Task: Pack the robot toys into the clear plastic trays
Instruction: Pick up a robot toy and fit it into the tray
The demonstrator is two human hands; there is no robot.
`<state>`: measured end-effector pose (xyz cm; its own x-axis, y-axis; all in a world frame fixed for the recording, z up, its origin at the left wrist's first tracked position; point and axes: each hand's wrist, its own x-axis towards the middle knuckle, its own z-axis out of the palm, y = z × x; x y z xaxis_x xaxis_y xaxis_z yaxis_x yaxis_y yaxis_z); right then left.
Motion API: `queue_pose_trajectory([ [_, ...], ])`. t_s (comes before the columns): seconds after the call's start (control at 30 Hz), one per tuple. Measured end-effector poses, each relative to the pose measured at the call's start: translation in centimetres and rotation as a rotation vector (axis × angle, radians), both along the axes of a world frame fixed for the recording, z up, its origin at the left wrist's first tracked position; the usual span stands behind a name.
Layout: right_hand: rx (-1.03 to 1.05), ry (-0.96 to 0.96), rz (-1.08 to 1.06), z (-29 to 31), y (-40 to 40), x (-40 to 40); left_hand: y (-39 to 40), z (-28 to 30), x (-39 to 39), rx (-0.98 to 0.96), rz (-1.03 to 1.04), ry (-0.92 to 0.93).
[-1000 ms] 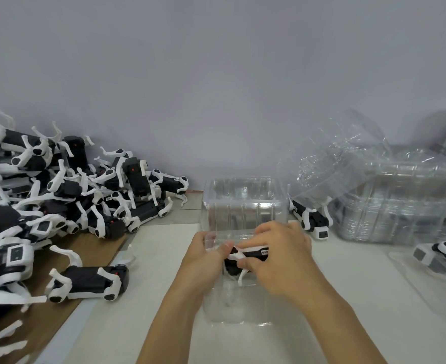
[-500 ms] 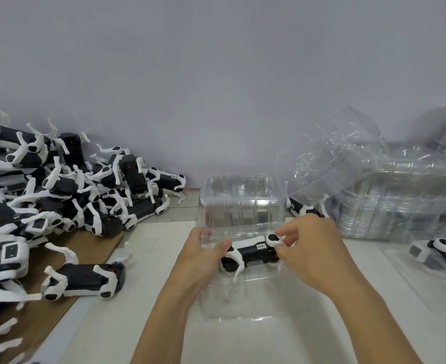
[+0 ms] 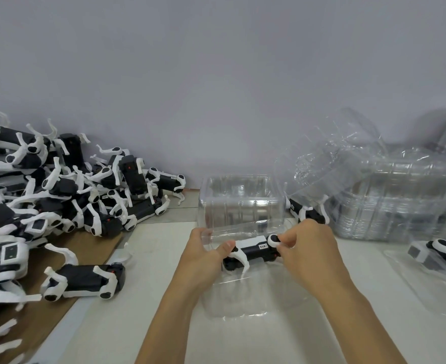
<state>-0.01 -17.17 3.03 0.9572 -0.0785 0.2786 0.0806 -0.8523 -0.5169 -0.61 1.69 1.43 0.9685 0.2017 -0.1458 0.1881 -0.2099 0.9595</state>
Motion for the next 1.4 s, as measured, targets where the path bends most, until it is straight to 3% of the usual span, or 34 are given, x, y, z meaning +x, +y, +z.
queue_pose_trajectory([
  [0.13,-0.042,0.021,0.014,0.2,-0.5,0.0,-0.2,0.0,0.1,-0.021,0.014,0.008],
  [0.23,-0.068,-0.082,0.041,0.3,-0.2,-0.3,-0.1,-0.1,0.1,-0.052,0.019,0.011],
  [0.33,0.023,-0.088,0.188,0.5,1.1,-0.9,-0.4,-0.2,0.1,-0.118,0.038,0.009],
  [0.5,-0.038,-0.044,0.325,0.0,3.0,-1.5,-0.6,-0.2,0.2,-0.171,0.078,0.007],
  [0.7,-0.168,-0.015,0.339,-0.1,3.4,-1.9,-0.6,-0.1,0.2,-0.188,0.073,0.001],
  [0.87,-0.100,0.012,0.345,0.0,3.4,-1.9,-0.7,-0.1,0.2,-0.174,0.067,-0.001],
  [1.03,-0.136,0.032,0.354,-0.2,3.6,-1.9,-0.5,0.0,0.4,-0.047,0.007,-0.082],
  [1.13,-0.135,0.034,0.371,-0.3,3.3,-1.6,-0.2,0.1,0.4,0.178,0.007,-0.248],
  [1.27,0.296,-0.110,0.328,0.7,2.3,-0.9,0.0,1.1,0.0,0.424,-0.095,-0.488],
  [1.4,0.503,-0.251,0.168,1.8,-0.2,-0.4,-0.5,1.7,-0.7,0.611,-0.327,-0.380],
])
